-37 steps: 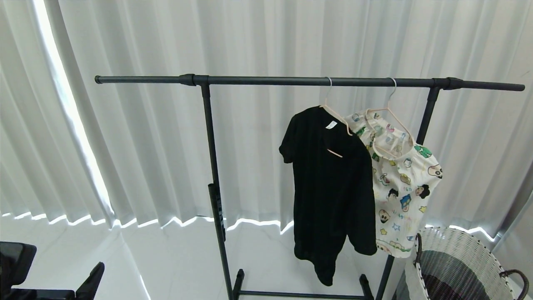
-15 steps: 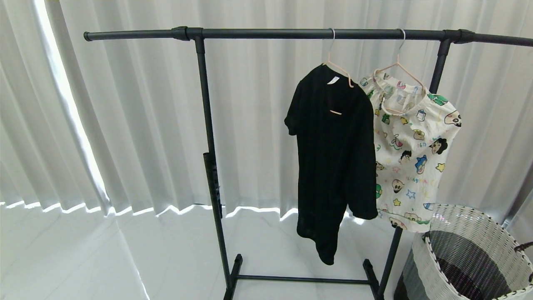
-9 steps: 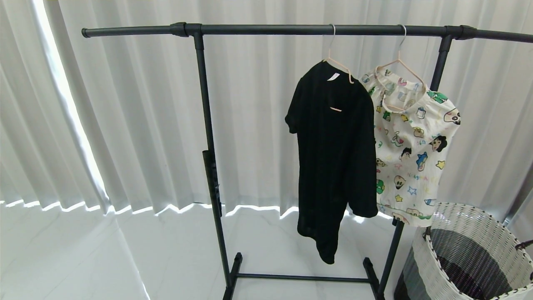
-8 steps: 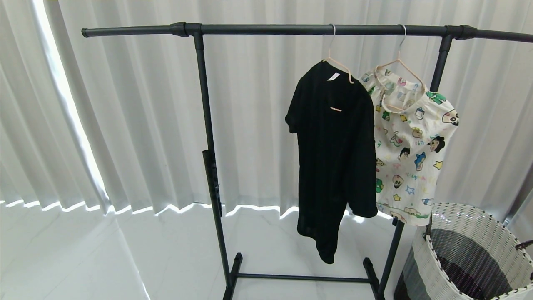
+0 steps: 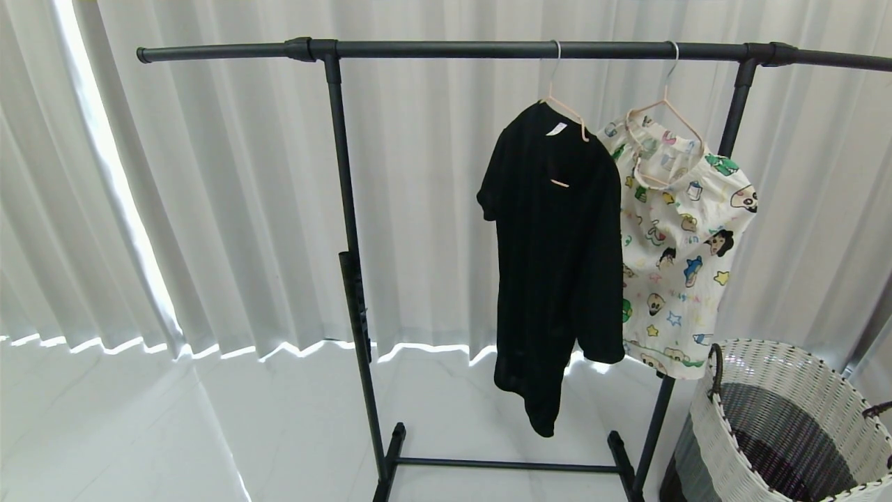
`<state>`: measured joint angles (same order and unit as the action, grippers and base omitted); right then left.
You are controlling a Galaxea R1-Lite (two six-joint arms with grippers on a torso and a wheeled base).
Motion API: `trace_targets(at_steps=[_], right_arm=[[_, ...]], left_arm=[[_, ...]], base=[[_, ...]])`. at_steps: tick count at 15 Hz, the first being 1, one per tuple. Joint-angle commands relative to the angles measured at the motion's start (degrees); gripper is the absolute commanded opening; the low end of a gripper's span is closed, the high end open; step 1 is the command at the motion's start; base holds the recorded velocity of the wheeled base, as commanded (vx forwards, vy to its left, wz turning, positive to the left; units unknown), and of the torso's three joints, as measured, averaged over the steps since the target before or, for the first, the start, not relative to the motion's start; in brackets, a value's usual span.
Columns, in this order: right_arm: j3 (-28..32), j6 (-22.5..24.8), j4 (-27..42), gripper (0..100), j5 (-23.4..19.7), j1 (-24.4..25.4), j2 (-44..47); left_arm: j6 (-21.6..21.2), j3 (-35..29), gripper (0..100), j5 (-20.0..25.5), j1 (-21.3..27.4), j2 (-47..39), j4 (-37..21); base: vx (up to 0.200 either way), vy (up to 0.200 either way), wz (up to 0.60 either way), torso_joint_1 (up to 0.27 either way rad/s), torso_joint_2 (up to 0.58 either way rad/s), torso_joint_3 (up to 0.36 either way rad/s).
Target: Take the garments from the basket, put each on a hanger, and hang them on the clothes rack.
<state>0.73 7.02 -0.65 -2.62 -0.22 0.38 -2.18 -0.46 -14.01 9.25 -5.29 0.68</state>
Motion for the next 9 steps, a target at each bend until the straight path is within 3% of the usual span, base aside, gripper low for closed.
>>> trace_targets(at_steps=[1, 4, 7, 9], right_arm=[[-0.12, -0.25, -0.14, 100, 0.16, -0.04, -0.38], [-0.73, -0.52, -4.36, 100, 3.15, -0.04, -0.38], [-0.73, -0.87, -4.01, 100, -5.29, -0.04, -0.38], [-0.73, -0.69, -2.78, 100, -5.11, -0.04, -0.38]], left_arm=[[-0.89, 0.02, 100, -0.06, 0.06, -0.25, 0.02], [-1.77, -0.15, 100, -1.11, -0.38, -6.66, -0.33], [-3.18, -0.15, 100, -3.83, -5.39, -6.22, -0.33], [-3.0, -0.06, 100, -4.27, -6.88, 1.86, -0.24]], base=[[0.0, 0.0, 0.0, 0.0, 0.0, 0.0], [0.0, 0.0, 0.0, 0.0, 0.0, 0.0], [0.0, 0.0, 0.0, 0.0, 0.0, 0.0], [0.0, 0.0, 0.0, 0.0, 0.0, 0.0]])
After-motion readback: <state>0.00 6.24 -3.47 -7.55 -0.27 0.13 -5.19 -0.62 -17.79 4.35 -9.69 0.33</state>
